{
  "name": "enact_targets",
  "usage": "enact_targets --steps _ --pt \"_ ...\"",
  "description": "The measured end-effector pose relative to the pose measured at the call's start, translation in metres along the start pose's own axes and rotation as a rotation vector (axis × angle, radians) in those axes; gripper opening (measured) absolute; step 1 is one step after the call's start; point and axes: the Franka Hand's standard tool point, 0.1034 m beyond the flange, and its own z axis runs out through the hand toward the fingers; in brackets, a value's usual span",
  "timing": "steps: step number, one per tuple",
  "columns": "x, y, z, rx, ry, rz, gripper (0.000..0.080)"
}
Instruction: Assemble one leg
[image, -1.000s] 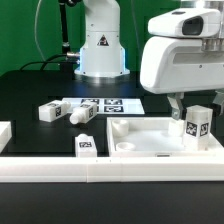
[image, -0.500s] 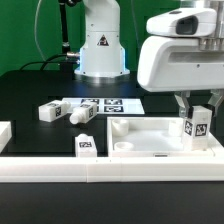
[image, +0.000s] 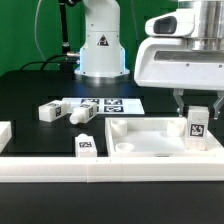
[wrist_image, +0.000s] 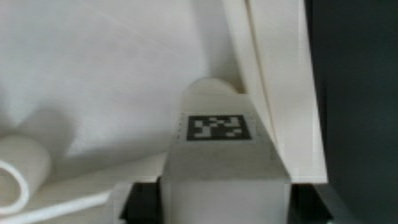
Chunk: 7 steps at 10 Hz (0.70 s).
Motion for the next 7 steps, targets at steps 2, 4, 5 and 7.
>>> enact_targets --steps 2,4,5,7 --pt "0.0002 0.0002 0.0002 0.007 -0.004 0.228 0.0287" --pt "0.0009 0.0002 0.0003 0.01 -0.009 0.433 0.0287" --pt "0.0013 -0.0002 0.0002 0.012 -0.011 0.519 0.0287" --pt "0.0011 -0.0009 0.0004 0.013 -0.011 0.623 0.0383"
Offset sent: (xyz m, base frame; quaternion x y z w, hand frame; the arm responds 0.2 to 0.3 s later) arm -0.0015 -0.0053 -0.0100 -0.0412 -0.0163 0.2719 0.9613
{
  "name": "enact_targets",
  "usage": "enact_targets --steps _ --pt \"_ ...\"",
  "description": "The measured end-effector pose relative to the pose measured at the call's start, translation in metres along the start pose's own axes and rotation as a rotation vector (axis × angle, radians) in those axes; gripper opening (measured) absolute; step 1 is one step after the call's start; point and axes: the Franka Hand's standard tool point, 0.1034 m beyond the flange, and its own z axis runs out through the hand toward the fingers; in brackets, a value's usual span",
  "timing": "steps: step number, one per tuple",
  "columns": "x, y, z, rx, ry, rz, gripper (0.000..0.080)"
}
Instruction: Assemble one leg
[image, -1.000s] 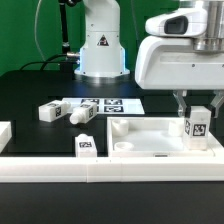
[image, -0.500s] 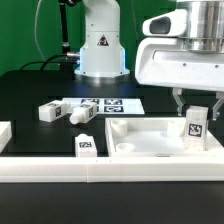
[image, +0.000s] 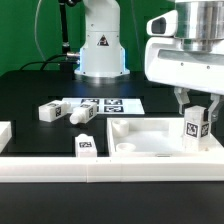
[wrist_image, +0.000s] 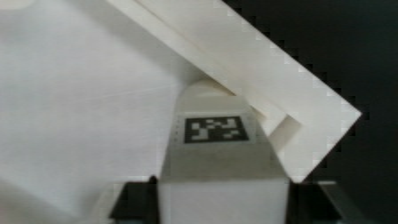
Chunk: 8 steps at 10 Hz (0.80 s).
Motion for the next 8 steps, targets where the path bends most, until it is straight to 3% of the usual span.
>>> enact_targets --steps 1,2,3,8 --pt "0.0 0.0 0.0 0.0 0.0 -0.01 0.0383" --pt "0.0004 0.0002 0.0 0.0 0.0 -0.055 0.0561" --pt "0.0012 0.0006 0.0 -0.001 0.0 -0.105 0.0631" --pt "0.0017 0.0 -0.0003 -0.001 0.006 -0.506 0.0649"
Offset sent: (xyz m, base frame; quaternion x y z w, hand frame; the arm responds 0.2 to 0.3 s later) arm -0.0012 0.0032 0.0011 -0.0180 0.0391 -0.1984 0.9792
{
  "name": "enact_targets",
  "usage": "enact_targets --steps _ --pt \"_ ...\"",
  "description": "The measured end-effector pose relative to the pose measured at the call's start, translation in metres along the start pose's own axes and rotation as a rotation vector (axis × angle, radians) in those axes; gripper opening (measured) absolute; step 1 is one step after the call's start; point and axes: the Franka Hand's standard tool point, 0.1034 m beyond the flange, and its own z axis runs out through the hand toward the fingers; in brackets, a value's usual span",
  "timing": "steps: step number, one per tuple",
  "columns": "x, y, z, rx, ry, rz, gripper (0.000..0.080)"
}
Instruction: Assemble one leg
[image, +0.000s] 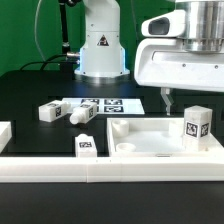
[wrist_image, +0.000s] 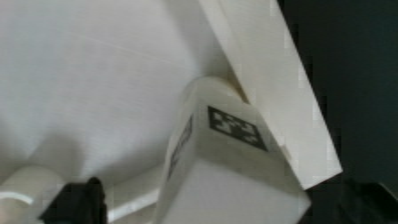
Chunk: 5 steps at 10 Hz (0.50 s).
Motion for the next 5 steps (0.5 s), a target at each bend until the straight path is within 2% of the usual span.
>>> enact_targets --steps 1,5 --pt "0.0 0.0 0.0 0.0 0.0 -0.028 0.0649" --pt "-0.0007 -0.0024 -0.0002 -0.022 0.013 -0.459 0.0649"
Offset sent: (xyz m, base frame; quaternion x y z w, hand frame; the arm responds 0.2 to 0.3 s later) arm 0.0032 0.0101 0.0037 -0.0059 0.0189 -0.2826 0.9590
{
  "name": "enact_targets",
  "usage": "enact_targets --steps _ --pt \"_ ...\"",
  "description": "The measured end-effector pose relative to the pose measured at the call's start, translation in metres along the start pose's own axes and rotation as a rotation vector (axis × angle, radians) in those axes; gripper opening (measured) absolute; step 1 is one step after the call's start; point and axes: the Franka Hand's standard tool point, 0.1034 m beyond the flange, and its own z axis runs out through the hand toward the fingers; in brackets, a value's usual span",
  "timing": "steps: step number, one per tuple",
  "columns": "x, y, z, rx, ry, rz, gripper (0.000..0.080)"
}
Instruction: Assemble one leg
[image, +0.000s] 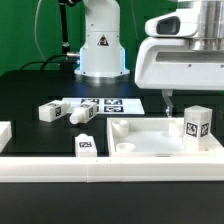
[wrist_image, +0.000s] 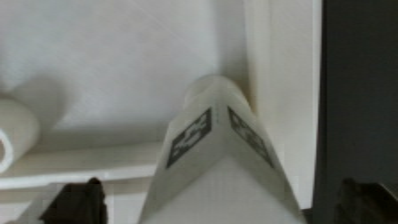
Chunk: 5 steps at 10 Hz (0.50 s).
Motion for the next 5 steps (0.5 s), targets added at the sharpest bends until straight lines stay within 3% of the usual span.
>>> enact_targets --steps 5 --pt "0.0004 -0.0018 -0.0009 -0.01 0.003 -0.333 0.0649"
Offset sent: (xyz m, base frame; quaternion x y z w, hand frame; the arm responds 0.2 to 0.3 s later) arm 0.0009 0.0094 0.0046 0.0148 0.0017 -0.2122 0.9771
